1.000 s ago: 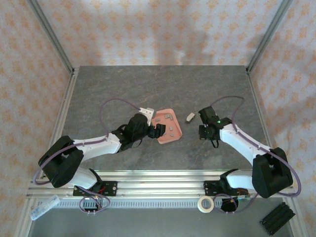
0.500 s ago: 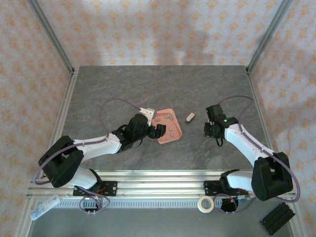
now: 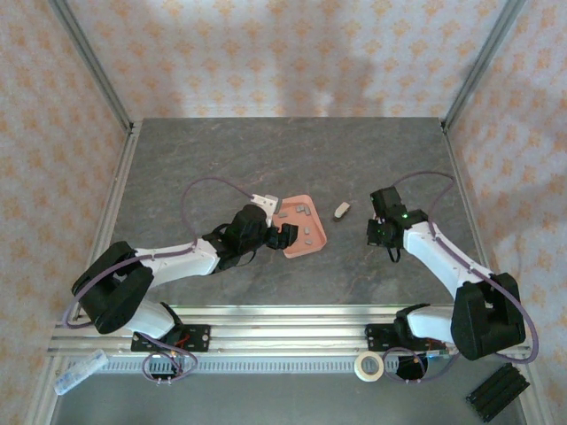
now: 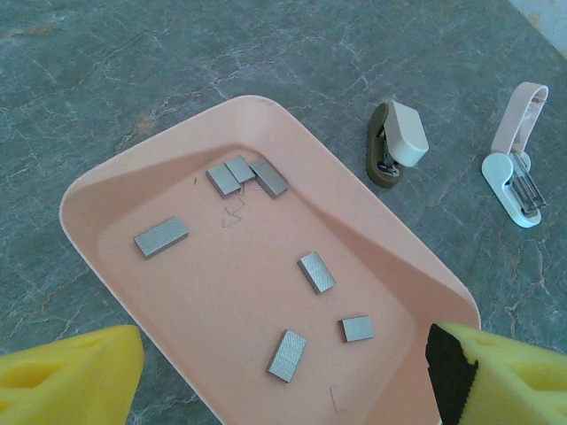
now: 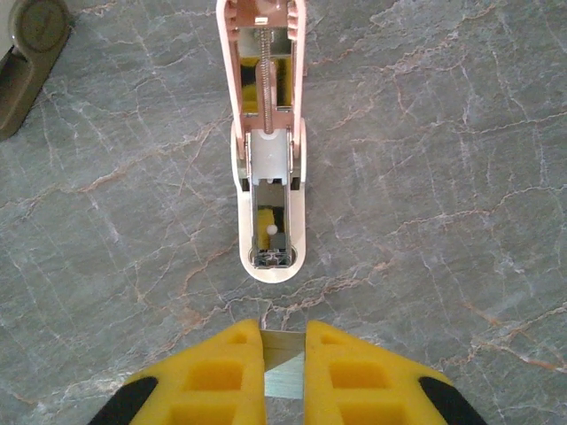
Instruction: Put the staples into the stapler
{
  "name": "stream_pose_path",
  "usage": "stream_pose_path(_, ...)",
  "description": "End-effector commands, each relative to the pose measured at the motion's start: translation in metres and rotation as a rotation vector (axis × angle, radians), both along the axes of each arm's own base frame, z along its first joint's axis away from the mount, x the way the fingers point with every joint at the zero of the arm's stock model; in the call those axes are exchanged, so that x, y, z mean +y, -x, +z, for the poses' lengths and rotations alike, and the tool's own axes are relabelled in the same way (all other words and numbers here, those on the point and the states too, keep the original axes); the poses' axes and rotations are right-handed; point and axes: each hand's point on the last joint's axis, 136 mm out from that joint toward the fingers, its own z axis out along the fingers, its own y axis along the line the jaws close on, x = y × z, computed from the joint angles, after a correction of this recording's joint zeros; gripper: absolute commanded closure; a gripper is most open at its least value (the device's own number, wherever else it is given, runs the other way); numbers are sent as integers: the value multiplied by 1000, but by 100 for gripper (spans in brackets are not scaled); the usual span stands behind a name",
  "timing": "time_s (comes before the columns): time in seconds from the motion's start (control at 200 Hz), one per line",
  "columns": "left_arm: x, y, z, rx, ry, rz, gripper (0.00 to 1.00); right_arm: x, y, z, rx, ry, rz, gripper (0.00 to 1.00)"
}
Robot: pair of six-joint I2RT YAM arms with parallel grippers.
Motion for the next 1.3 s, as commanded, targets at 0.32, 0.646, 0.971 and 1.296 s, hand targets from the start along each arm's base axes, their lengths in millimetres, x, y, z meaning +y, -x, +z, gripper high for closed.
stream_pose_path(0.32, -12, -7, 15, -35, 30, -7, 16, -7, -6, 8, -19, -80, -76, 87)
stream_pose_path(0.646, -16, -8, 16, -35, 35, -15, 16, -14, -5, 8, -25, -79, -101, 87)
stream_pose_path(0.971, -16, -9, 16, -38, 35, -13, 16, -20, -12, 13, -63, -40, -94, 86)
stream_pose_path(1.296, -17, -9, 14, -36, 35, -12, 16, -9, -17, 15, -73, -81, -34, 87)
